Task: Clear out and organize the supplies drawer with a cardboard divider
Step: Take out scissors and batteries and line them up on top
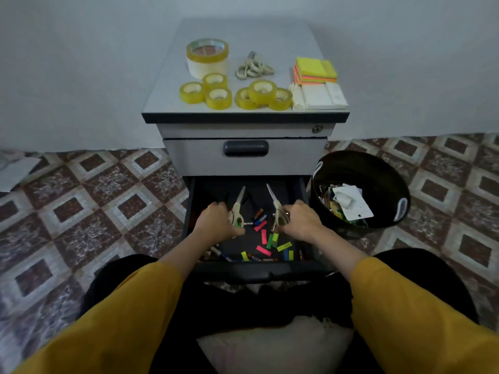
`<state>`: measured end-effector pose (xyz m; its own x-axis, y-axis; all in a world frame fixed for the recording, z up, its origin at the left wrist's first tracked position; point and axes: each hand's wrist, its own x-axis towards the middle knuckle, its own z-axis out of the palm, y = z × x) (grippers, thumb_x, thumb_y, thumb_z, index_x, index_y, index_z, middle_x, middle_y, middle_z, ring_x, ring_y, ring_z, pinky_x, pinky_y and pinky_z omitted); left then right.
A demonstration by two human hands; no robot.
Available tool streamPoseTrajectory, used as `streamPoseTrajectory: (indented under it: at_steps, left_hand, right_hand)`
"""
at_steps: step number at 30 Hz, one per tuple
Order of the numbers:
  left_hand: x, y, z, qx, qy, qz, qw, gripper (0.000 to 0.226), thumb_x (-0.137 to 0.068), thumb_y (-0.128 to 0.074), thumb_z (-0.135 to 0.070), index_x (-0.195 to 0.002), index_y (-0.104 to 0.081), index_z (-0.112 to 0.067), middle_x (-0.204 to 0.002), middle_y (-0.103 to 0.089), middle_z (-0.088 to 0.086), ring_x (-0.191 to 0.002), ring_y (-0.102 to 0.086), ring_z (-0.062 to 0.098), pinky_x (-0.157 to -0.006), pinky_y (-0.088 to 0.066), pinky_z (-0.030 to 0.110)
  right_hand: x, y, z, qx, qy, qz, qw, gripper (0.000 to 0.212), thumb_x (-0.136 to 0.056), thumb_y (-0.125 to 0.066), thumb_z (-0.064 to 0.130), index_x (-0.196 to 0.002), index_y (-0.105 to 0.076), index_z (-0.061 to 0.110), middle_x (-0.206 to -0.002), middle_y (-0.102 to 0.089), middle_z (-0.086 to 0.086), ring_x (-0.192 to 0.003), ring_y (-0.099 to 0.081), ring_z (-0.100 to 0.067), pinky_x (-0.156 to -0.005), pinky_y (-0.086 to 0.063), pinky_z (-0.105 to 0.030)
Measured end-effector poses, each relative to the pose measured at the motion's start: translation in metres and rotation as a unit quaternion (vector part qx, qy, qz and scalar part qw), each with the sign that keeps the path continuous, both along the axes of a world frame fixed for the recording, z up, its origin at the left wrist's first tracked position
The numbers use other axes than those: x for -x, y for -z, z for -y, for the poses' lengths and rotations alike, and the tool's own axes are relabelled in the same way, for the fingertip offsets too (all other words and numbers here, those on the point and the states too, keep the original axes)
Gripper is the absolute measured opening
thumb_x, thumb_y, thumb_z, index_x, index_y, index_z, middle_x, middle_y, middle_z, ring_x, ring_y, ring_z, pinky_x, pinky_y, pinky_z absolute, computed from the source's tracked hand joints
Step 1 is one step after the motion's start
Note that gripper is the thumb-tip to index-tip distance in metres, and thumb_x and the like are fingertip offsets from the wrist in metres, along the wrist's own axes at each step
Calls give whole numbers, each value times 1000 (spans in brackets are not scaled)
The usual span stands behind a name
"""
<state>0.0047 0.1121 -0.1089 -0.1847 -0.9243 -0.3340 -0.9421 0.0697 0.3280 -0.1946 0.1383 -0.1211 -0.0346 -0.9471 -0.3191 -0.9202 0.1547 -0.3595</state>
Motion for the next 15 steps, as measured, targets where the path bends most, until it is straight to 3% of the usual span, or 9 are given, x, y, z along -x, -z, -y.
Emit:
streamPoseTrajectory:
  at_steps: [5, 8, 11, 15]
  left_hand:
    - [6, -41, 3, 61, 10, -24, 998, 53, -70, -74, -42, -102, -55, -4, -104, -55, 9, -91, -54, 21, -69, -43, 27]
    - [14, -76, 8, 95, 13, -28, 995, 45, -71, -74, -44, -88, -52, -8, -89, -53, 6, -77, -51, 17, -58, -38, 25]
    - [19, -104, 17, 126, 18, -42, 991, 45, -70, -73, -44, -88, -54, -8, -87, -55, 4, -77, -53, 18, -61, -42, 29]
    - [23, -138, 29, 187, 36, -89, 978, 46, -68, -74, -45, -90, -55, -9, -89, -57, 3, -80, -54, 18, -64, -40, 27]
  right_hand:
    - [6, -47, 6, 42, -21, 5, 999, 48, -78, -72, 35, -118, -58, 13, -112, -51, -10, -106, -54, -28, -82, -45, -33]
    - [11, -83, 13, 79, -15, 33, 996, 45, -74, -75, 39, -109, -61, 14, -101, -51, -5, -99, -55, -25, -78, -45, -31]
    - [18, -116, 24, 112, -14, 48, 992, 41, -70, -77, 41, -96, -65, 12, -93, -60, -4, -87, -58, -22, -66, -41, -28]
    - [28, -155, 36, 158, -4, 73, 985, 39, -70, -78, 40, -93, -64, 11, -84, -57, -1, -78, -54, -19, -64, -39, -28]
